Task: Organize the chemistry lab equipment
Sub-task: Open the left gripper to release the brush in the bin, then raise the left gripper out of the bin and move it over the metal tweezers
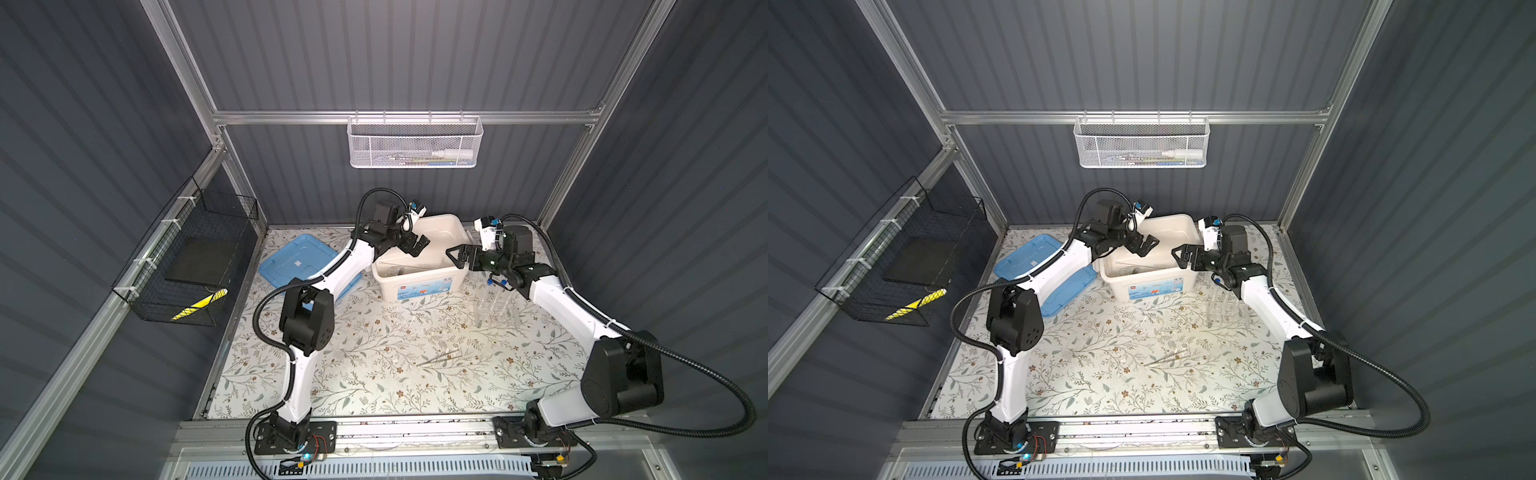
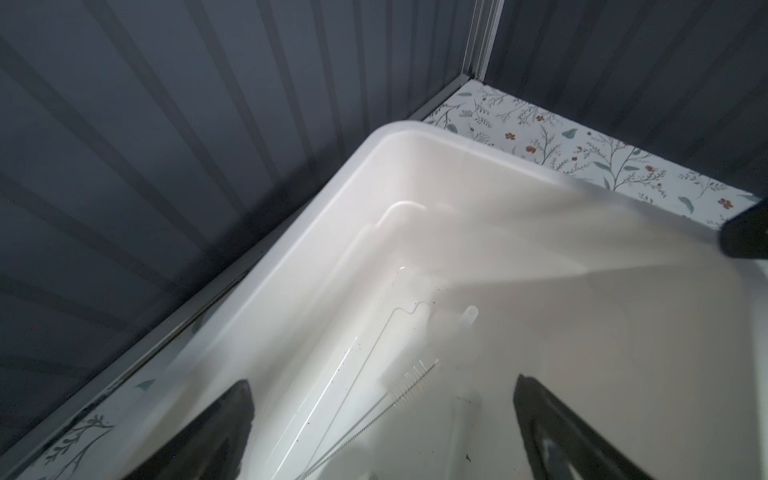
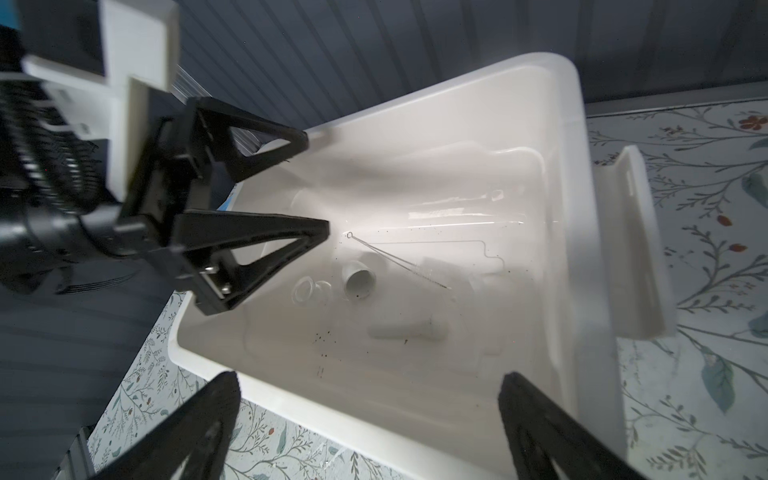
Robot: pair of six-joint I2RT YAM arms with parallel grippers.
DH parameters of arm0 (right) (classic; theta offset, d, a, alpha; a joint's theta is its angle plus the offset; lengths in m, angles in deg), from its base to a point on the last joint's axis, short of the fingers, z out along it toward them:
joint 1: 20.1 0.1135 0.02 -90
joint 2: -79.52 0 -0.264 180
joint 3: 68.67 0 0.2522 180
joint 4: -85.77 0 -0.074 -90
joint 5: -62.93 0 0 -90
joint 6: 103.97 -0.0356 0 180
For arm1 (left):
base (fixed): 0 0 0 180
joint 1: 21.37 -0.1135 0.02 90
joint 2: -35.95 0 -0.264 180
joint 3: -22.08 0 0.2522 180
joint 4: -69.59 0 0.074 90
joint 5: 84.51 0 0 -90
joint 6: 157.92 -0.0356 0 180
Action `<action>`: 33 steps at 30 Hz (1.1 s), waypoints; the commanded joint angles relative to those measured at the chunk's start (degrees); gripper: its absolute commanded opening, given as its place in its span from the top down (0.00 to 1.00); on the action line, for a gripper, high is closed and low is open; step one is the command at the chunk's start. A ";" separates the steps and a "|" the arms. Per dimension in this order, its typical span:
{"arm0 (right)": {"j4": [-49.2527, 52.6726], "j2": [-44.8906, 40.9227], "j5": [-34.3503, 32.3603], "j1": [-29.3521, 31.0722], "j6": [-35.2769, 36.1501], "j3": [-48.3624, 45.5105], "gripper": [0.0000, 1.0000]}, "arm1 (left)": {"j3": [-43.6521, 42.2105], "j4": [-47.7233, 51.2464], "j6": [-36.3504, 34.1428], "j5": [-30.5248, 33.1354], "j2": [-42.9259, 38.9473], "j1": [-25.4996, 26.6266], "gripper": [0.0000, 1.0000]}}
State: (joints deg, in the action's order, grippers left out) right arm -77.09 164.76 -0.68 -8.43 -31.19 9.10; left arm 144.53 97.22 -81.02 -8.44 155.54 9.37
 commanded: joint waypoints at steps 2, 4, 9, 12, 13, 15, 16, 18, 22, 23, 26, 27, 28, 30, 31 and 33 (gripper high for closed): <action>-0.60 -1.00 -1.26 -0.32 -0.27 -0.55 0.01 | -4.73 -4.18 -1.43 0.89 -6.41 0.61 0.00; -1.07 -0.86 -1.32 -0.32 -0.69 -0.64 0.01 | -7.09 -5.48 -1.28 0.36 -8.86 0.85 0.00; -2.79 -1.03 -1.58 -0.30 -2.24 -1.31 0.01 | -13.23 -7.81 -1.04 0.10 -14.06 2.66 0.00; -3.01 -1.16 -2.42 -0.32 -2.78 -1.52 0.01 | -17.02 -9.01 -1.81 2.06 -16.68 4.55 0.00; -2.85 -1.30 -2.72 -0.32 -2.82 -1.52 0.01 | -18.00 -9.04 -2.20 3.07 -17.42 5.33 0.00; -2.84 -1.38 -3.14 -0.32 -3.21 -1.56 0.01 | -19.56 -8.78 -3.01 5.27 -18.68 6.91 0.00; -2.77 -1.45 -3.35 -0.31 -3.43 -1.61 0.01 | -20.36 -8.61 -3.40 6.14 -19.25 7.75 0.00; -2.78 -1.47 -3.80 -0.32 -3.94 -1.69 0.01 | -21.78 -8.42 -3.36 6.57 -20.32 8.90 0.00; -2.67 -1.64 -4.79 -0.32 -5.18 -2.01 0.01 | -24.87 -8.59 -1.27 5.60 -22.40 10.02 0.00; -2.46 -1.80 -5.09 -0.32 -5.43 -2.04 0.01 | -25.71 -8.75 -0.86 5.59 -23.02 10.12 0.00; -1.92 -2.51 -6.24 -0.32 -6.01 -2.52 0.01 | -29.41 -9.40 0.74 5.94 -24.84 10.47 0.00; -1.69 -2.78 -6.51 -0.32 -6.07 -2.62 0.01 | -30.38 -9.51 0.97 5.95 -25.36 10.63 0.00; -1.43 -3.07 -6.53 -0.30 -6.16 -2.66 0.01 | -31.18 -9.56 1.15 6.15 -25.90 10.90 0.00; -0.71 -3.68 -8.61 -0.32 -6.21 -2.81 0.01 | -32.69 -9.56 1.64 6.38 -26.90 11.45 0.00; -0.34 -3.97 -9.36 -0.32 -6.25 -2.90 0.01 | -33.43 -9.69 1.98 6.29 -27.40 11.75 0.00; 0.41 -4.65 -10.31 -0.32 -6.51 -3.06 0.01 | -34.88 -9.78 2.43 6.38 -28.39 12.23 0.00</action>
State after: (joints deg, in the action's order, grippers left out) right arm -78.30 161.78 -8.29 -8.43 -37.02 6.58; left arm 111.24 88.13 -80.30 -2.37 129.33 20.63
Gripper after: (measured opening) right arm 0.989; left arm 0.997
